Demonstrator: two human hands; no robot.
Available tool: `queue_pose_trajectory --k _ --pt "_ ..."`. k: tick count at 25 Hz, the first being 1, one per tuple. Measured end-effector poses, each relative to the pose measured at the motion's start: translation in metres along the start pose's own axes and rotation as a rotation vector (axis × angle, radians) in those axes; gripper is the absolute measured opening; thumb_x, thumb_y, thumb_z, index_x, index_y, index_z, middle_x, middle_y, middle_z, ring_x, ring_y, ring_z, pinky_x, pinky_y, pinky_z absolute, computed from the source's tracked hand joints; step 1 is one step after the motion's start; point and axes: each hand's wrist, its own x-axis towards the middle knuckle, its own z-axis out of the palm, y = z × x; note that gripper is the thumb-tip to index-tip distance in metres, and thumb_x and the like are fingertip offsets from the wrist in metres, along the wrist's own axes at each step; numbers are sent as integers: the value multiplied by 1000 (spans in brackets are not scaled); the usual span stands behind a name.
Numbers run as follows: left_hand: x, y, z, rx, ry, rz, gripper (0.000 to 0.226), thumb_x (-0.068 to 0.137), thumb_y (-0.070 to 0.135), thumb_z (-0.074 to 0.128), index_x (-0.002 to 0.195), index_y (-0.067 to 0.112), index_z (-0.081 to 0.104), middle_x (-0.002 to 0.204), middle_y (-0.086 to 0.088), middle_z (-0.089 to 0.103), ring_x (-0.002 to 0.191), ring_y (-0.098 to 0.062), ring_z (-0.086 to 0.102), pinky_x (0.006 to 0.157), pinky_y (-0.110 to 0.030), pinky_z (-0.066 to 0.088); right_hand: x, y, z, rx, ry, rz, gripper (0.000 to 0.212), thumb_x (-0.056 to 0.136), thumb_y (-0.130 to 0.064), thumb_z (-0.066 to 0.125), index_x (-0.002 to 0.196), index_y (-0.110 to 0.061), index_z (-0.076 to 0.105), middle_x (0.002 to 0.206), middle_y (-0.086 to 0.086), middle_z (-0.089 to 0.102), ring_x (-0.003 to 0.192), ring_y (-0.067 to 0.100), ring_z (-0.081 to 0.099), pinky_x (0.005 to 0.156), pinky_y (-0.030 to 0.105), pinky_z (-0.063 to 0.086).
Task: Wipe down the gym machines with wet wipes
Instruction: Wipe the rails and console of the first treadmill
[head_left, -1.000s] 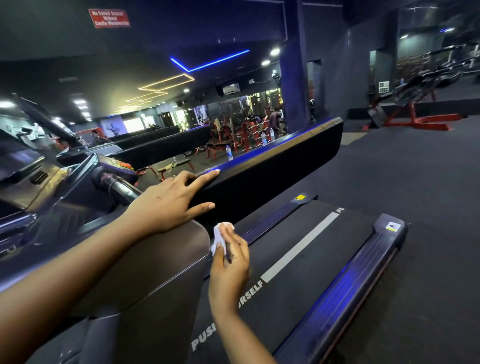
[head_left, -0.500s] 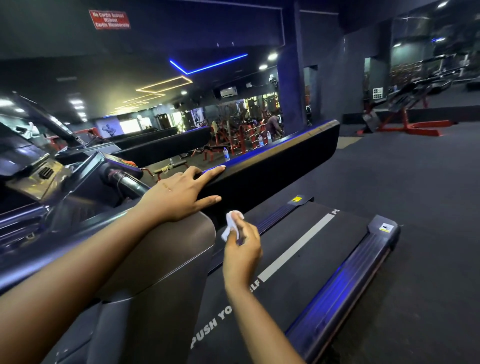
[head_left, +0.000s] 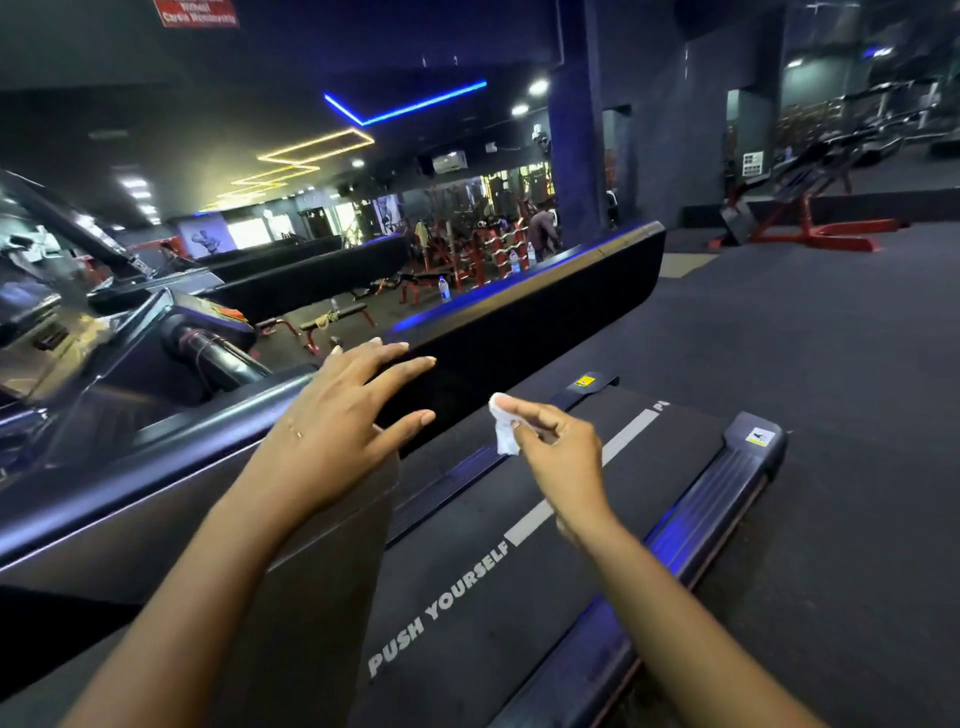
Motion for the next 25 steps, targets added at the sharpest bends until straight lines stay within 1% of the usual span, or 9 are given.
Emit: queue_pose_trajectory --k 3,5,8,10,11,13,16,19,25 --pt "1 36 23 -42 24 76 63 92 59 27 131 19 56 131 -8 56 126 -28 49 107 -46 27 10 4 -38 -56 -63 76 30 85 -3 57 97 -26 73 89 -17 72 89 1 65 82 15 49" --pt "11 61 49 -128 -30 79 65 91 63 24 133 22 54 134 -3 54 126 -21 48 107 -36 30 16 16 -68 -98 -91 112 22 84 -10 63 94 -27 74 86 -13 73 85 3 66 79 15 50" --pt "28 97 111 -316 -226 18 83 77 80 11 140 35 41 143 12 39 130 -7 38 105 -19 28 22 45 -125 -259 -104 141 19 81 -16 69 89 -32 74 84 -11 73 78 3 63 77 20 49" --pt "44 124 166 -414 -368 15 101 66 89 1 140 34 41 144 11 38 129 -5 38 103 -15 27 25 62 -173 -392 -98 179 19 81 -13 69 89 -30 73 85 -8 72 73 -2 61 72 11 46" --pt "55 139 191 -458 -426 10 104 63 90 5 139 31 43 143 8 40 129 -6 40 103 -12 25 27 67 -198 -436 -95 215 17 81 -12 69 91 -25 74 88 -4 73 71 -3 60 69 7 45" --pt "77 172 240 -510 -541 0 89 72 76 16 138 24 45 140 3 44 129 -9 42 102 -9 21 30 78 -246 -491 -83 294 13 81 -10 69 92 -16 75 89 1 73 65 -6 58 66 5 43" --pt "107 213 299 -500 -684 27 55 95 52 36 139 21 44 139 -1 46 129 -14 44 105 -18 25 35 93 -304 -632 -48 337 13 82 -7 68 93 -10 75 86 1 73 60 -20 53 63 1 38" --pt "148 250 351 -491 -761 87 46 99 40 44 141 20 42 140 -4 45 129 -18 44 106 -22 27 45 107 -357 -743 21 379 22 83 1 60 96 -8 74 94 7 73 63 -28 48 63 -3 34" --pt "247 310 450 -494 -911 152 53 98 38 46 145 16 35 143 -8 41 131 -22 42 106 -28 31 98 153 -446 -847 103 508 23 84 -1 58 95 -13 75 102 0 71 86 1 59 67 -3 36"
